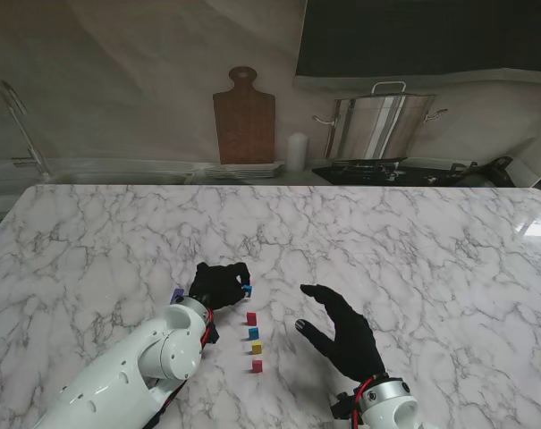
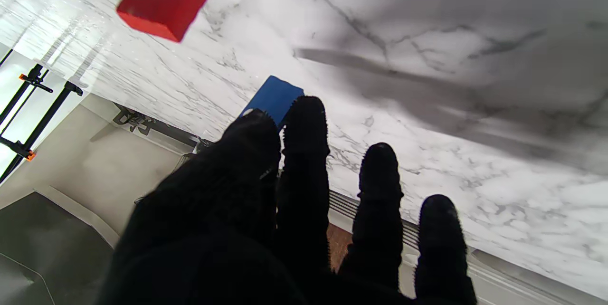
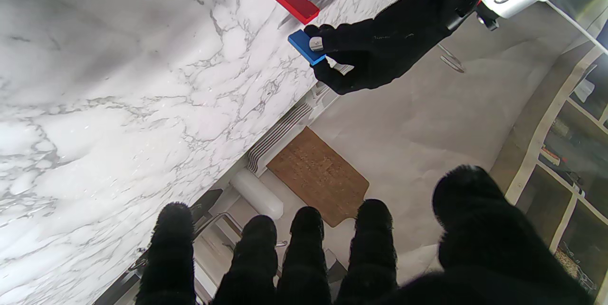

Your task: Arrange dominoes in a row

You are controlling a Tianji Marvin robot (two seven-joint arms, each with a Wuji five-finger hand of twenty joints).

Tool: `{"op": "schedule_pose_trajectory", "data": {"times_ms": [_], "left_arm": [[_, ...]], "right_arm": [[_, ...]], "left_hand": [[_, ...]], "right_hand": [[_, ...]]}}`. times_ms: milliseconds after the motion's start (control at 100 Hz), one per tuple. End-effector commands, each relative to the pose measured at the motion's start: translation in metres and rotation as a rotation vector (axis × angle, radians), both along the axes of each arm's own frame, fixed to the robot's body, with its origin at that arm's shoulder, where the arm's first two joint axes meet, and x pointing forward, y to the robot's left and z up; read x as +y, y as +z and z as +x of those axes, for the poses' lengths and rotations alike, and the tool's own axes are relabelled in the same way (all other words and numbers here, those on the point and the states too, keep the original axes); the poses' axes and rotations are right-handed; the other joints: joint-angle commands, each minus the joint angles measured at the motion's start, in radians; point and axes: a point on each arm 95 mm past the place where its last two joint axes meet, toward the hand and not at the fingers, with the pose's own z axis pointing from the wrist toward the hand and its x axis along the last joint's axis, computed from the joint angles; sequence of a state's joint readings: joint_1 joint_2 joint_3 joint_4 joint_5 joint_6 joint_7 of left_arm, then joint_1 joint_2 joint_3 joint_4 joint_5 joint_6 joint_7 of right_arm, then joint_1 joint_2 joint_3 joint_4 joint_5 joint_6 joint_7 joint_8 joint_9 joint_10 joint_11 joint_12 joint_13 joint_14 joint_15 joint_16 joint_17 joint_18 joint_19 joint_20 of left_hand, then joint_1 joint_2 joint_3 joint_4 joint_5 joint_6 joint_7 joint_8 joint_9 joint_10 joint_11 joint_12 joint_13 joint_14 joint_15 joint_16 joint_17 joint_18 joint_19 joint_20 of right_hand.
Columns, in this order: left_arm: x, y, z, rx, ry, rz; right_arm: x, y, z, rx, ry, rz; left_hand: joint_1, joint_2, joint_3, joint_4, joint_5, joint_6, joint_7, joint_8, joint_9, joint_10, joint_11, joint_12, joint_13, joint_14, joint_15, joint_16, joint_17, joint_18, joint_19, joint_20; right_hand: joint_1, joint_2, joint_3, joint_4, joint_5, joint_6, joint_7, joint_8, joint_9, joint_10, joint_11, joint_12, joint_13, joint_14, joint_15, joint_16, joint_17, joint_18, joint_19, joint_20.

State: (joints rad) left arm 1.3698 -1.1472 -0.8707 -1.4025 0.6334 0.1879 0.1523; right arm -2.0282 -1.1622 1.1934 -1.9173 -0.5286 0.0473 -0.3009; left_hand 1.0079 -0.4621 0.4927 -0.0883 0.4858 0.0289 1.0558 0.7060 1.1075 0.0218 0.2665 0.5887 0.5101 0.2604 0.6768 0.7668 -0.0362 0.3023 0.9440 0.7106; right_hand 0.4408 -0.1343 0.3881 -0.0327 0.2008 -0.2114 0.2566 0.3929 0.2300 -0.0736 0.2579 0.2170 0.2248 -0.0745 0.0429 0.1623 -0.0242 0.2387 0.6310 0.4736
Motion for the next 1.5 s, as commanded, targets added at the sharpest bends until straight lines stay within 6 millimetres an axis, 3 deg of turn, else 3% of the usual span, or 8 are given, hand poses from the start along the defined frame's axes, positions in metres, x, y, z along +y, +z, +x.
{"op": "schedule_pose_trajectory", "data": {"times_ms": [0, 200, 850, 1490], "left_arm": [[-0.003, -0.007, -0.004, 0.033, -0.007, -0.010], [-0.004, -0.011, -0.006, 0.042, -0.002, -0.018], [-0.013, -0.019, -0.003, 0.065, -0.005, -0.044], [-0.009, -0.018, -0.007, 0.086, 0.000, -0.050]], "right_arm": [[0.001, -0.001, -0.002, 0.006, 0.001, -0.002], [0.001, -0.001, -0.002, 0.008, 0.003, -0.003], [0.003, -0.002, -0.002, 0.011, 0.007, -0.005], [0.002, -0.002, -0.001, 0.008, 0.006, -0.005]], "left_hand": [[0.058, 0.016, -0.032, 0.001, 0.032, 0.000, 0.057, -0.011, 0.006, -0.012, 0.011, 0.030, -0.036, -0.008, 0.009, 0.011, -0.042, 0.006, 0.014, -0.010], [0.069, 0.022, -0.075, -0.003, 0.073, -0.009, 0.037, -0.045, 0.001, -0.011, 0.040, 0.057, -0.047, -0.014, 0.020, 0.023, -0.049, 0.009, 0.009, -0.002], [0.092, 0.048, -0.113, -0.001, 0.052, -0.048, 0.070, -0.078, 0.015, -0.029, -0.004, 0.002, -0.038, -0.030, 0.019, 0.013, -0.039, -0.002, 0.016, 0.007], [0.082, 0.042, -0.102, 0.010, 0.067, 0.052, -0.002, 0.010, 0.017, 0.006, 0.034, 0.006, -0.041, -0.024, 0.030, 0.025, -0.046, 0.000, 0.019, 0.010]], "right_hand": [[0.025, 0.036, -0.013, 0.029, -0.031, -0.018, 0.006, 0.014, -0.028, -0.013, 0.011, 0.004, -0.011, -0.025, -0.018, -0.012, -0.005, -0.035, 0.010, 0.015], [0.025, 0.036, -0.013, 0.029, -0.032, -0.018, 0.006, 0.014, -0.028, -0.012, 0.012, 0.004, -0.011, -0.026, -0.019, -0.012, -0.005, -0.035, 0.010, 0.015], [0.025, 0.036, -0.013, 0.029, -0.032, -0.018, 0.006, 0.013, -0.029, -0.012, 0.011, 0.004, -0.010, -0.026, -0.018, -0.012, -0.005, -0.034, 0.010, 0.016], [0.025, 0.036, -0.013, 0.029, -0.032, -0.017, 0.006, 0.013, -0.030, -0.011, 0.011, 0.004, -0.011, -0.026, -0.019, -0.012, -0.005, -0.035, 0.010, 0.016]]}}
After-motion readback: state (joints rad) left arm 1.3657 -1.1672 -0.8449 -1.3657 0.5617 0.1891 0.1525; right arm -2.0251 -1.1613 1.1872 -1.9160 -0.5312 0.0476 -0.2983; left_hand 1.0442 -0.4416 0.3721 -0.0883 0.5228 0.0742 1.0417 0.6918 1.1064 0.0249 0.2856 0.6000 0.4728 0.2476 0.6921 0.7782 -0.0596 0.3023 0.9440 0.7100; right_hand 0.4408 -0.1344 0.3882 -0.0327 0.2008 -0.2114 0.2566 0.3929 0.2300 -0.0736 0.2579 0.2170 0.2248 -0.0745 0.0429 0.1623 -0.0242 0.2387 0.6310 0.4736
